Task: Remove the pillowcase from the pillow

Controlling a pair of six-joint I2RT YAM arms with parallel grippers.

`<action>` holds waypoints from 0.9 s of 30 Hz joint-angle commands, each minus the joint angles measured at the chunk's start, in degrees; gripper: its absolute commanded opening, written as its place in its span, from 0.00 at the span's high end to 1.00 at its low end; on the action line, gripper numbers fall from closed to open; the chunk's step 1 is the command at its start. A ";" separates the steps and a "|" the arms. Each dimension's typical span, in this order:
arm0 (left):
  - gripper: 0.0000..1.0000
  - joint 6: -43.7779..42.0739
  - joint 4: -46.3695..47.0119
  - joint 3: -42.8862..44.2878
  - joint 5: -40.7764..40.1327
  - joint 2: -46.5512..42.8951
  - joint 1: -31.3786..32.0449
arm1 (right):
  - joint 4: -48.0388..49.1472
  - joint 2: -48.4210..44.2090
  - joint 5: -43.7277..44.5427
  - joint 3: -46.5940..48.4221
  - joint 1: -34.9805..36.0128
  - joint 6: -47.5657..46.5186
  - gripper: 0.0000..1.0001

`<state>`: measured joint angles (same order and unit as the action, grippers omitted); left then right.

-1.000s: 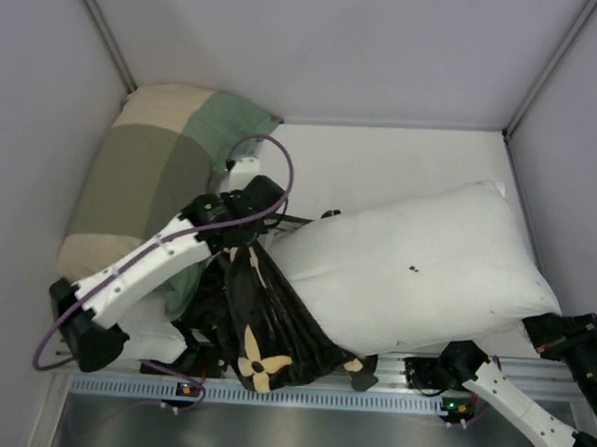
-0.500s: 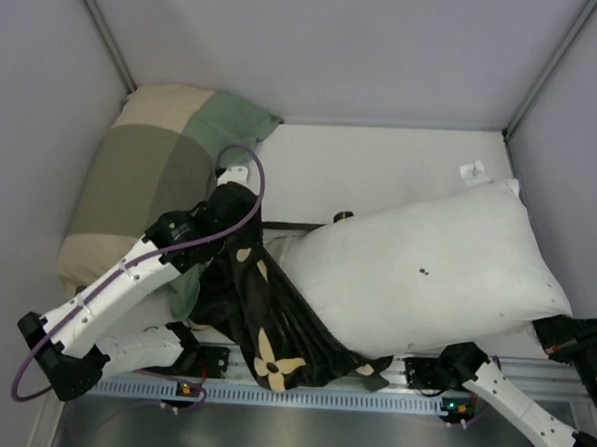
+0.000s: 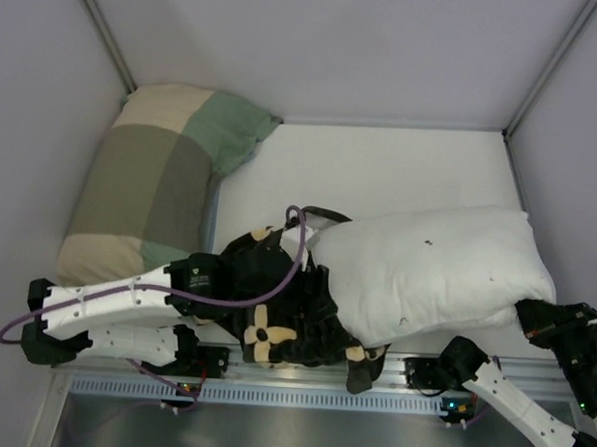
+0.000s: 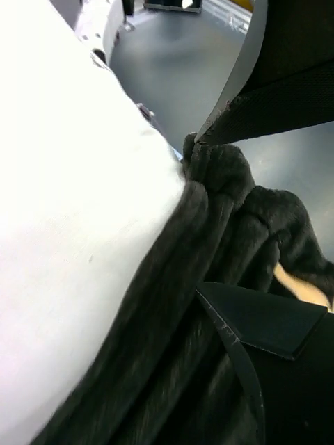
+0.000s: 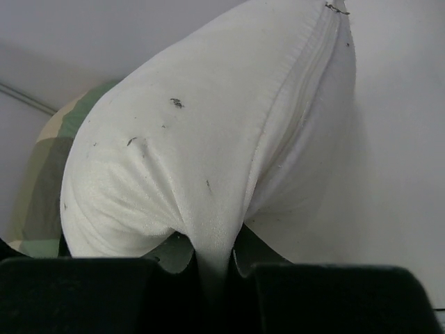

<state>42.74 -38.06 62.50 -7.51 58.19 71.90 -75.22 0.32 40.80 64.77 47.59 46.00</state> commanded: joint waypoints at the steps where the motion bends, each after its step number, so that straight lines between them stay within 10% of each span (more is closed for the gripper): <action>1: 0.18 6.82 2.65 -1.07 -8.65 6.55 6.75 | 7.54 0.55 -0.10 -0.87 0.31 -0.73 1.00; 12: 0.25 21.04 -15.09 2.72 -26.23 25.39 18.63 | 5.00 -0.14 1.30 1.93 0.31 -1.17 1.00; 18: 1.00 28.08 -19.68 -2.29 -27.91 20.67 21.17 | 4.65 -0.14 3.67 4.04 0.31 -2.40 1.00; 27: 1.00 39.42 -21.43 -14.59 -25.27 -1.11 27.85 | 6.31 2.67 12.81 16.33 0.39 -7.32 1.00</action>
<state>75.79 -48.88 51.42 -33.30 64.47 97.67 -77.97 1.34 40.82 73.73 47.62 41.69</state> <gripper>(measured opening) 0.027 0.074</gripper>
